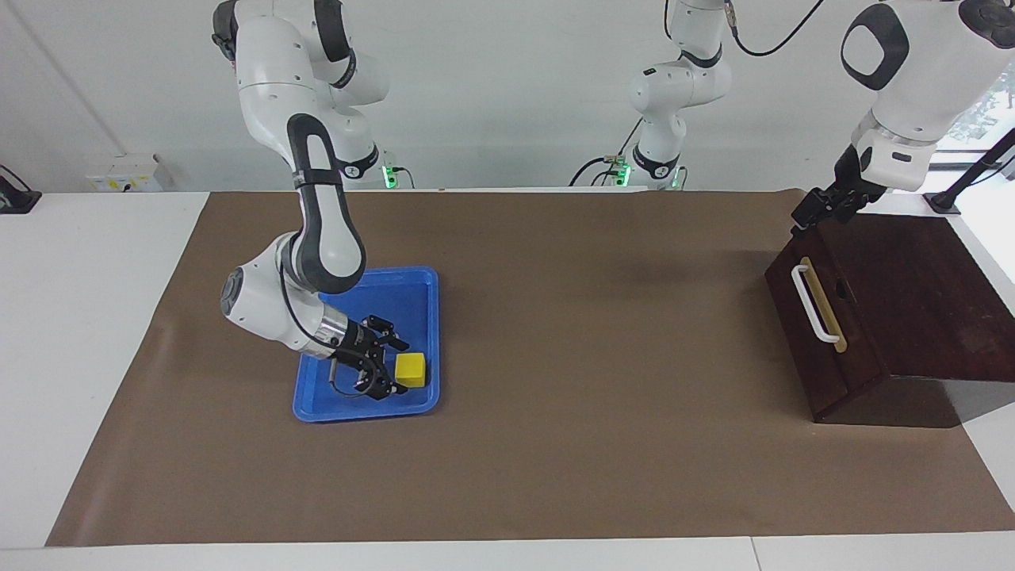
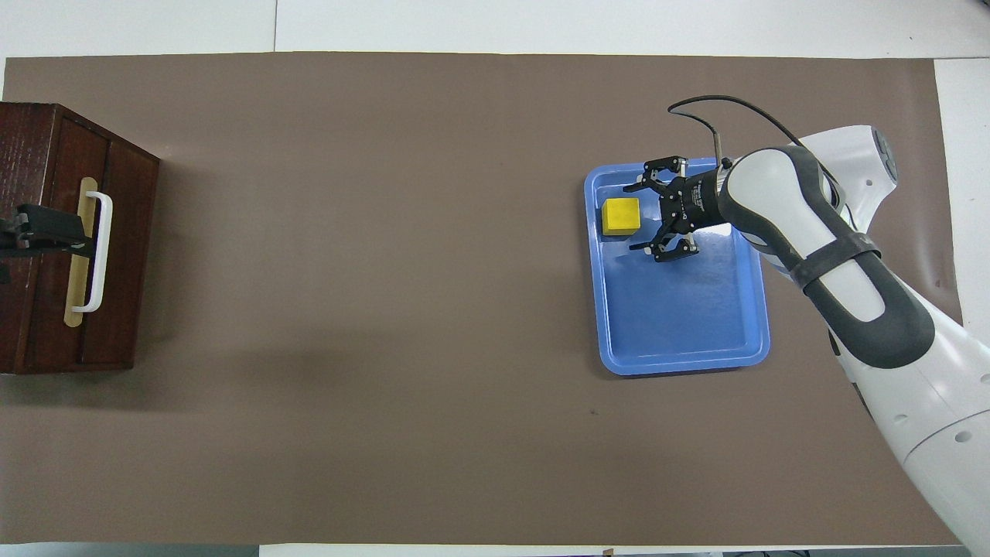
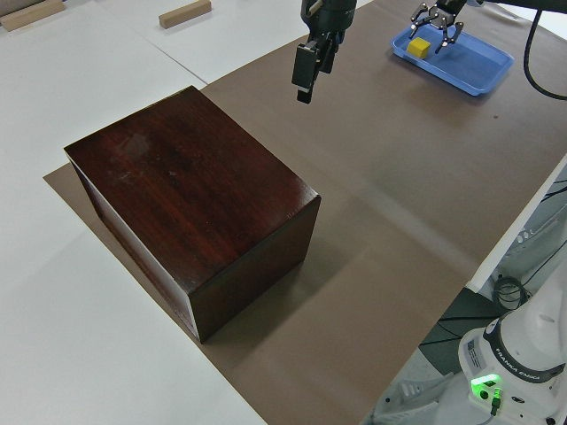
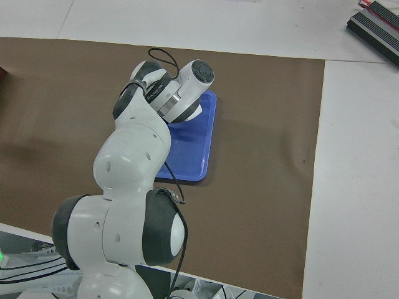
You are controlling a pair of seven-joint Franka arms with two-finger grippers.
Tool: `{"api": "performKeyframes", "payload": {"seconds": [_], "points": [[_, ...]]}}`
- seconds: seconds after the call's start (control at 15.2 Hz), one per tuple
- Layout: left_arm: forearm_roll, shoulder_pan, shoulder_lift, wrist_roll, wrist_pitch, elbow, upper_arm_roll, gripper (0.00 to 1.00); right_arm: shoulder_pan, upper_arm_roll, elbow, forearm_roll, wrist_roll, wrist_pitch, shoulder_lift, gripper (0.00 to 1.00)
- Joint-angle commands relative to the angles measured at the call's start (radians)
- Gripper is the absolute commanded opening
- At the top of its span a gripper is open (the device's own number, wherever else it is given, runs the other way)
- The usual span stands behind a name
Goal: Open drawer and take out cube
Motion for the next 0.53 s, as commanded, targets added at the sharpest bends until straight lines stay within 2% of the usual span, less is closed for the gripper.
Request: {"api": "performKeyframes", "payload": {"seconds": [0.0, 0.2, 0.46], "points": [[-0.011, -0.063, -0.010, 0.014, 0.004, -0.009, 0.005, 1.00, -0.010, -0.015, -0.013, -0.037, 0.010, -0.072, -0.064, 0.99], [-0.007, -0.081, -0.010, 0.032, -0.014, -0.007, 0.005, 1.00, -0.010, -0.055, 0.023, -0.118, 0.032, -0.186, -0.150, 0.99], [0.000, -0.081, 0.007, 0.043, -0.068, 0.040, 0.005, 1.00, -0.028, -0.084, 0.093, -0.313, -0.001, -0.324, -0.282, 1.00]]}}
